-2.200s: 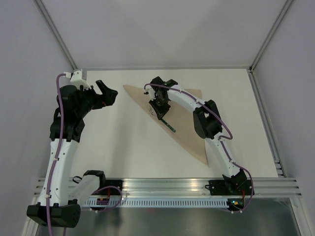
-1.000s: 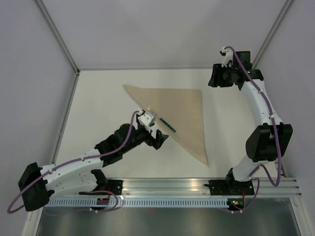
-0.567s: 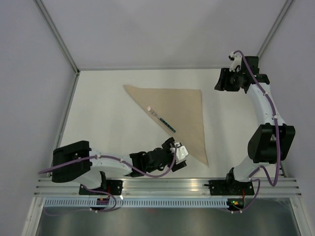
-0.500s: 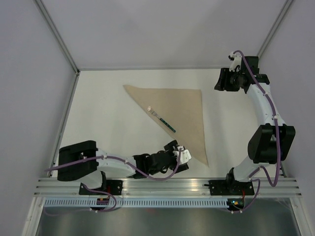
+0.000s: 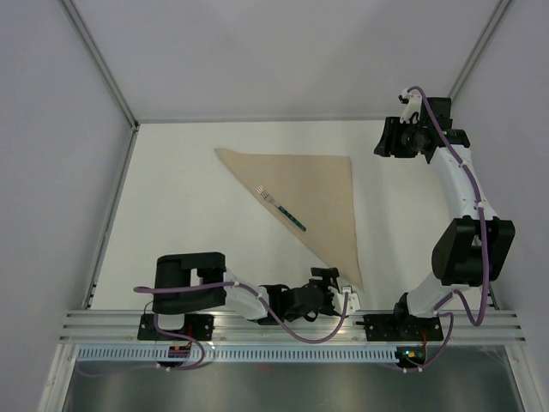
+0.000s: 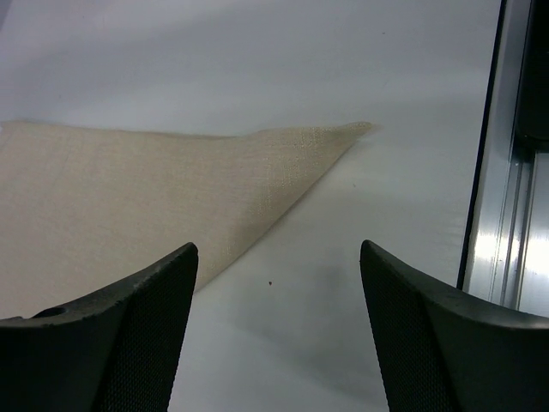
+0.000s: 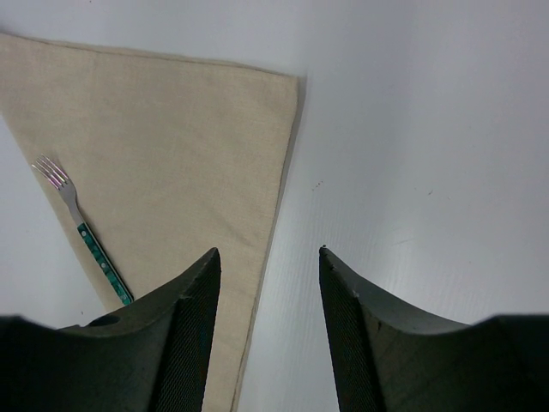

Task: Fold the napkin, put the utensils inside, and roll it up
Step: Fold the napkin at the center of the board.

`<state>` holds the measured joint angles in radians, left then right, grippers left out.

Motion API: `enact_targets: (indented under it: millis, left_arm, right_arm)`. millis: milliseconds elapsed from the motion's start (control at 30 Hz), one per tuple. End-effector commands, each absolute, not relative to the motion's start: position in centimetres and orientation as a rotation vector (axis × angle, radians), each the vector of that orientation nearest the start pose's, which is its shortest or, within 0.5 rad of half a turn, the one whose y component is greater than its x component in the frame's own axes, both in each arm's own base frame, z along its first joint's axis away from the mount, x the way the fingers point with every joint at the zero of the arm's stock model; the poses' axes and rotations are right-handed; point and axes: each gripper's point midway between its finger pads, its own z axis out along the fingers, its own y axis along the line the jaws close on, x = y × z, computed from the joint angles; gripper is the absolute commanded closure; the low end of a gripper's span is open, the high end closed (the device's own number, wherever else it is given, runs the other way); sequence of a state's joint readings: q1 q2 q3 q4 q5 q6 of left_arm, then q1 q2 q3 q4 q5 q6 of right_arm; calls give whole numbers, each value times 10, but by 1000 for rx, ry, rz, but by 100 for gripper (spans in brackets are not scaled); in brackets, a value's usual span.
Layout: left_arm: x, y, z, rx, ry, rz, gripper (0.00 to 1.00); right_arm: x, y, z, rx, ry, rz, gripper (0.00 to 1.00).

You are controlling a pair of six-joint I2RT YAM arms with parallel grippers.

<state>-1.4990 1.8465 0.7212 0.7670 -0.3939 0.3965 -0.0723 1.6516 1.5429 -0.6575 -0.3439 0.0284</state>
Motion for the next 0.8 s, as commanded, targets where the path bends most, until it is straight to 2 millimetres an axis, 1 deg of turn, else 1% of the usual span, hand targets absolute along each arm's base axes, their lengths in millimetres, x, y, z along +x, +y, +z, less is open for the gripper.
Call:
enact_targets:
  millis: [0, 100, 167, 200, 233, 267, 467, 767]
  left_arm:
    - [114, -469, 80, 1348, 1212, -386, 20]
    - [112, -473, 77, 1356, 1203, -393, 23]
    - [111, -474, 71, 1370, 1205, -389, 25]
    - [110, -477, 72, 1369, 1201, -402, 25]
    - [109, -478, 66, 1379, 1205, -401, 28]
    - [108, -481, 66, 1379, 1202, -408, 29]
    - [104, -491, 58, 1393, 1198, -422, 30]
    - [103, -502, 53, 1401, 1198, -437, 31]
  right_arm:
    - [439, 31, 227, -68, 2262, 391, 45]
    - [439, 31, 226, -66, 2264, 397, 46]
    - [439, 32, 227, -68, 2263, 398, 46]
    - [439, 32, 227, -67, 2261, 398, 46]
    - [439, 32, 227, -67, 2261, 398, 47]
    - [439, 32, 228, -67, 2258, 399, 47]
    - [438, 33, 229, -66, 2255, 402, 48]
    - [438, 33, 228, -66, 2258, 405, 48]
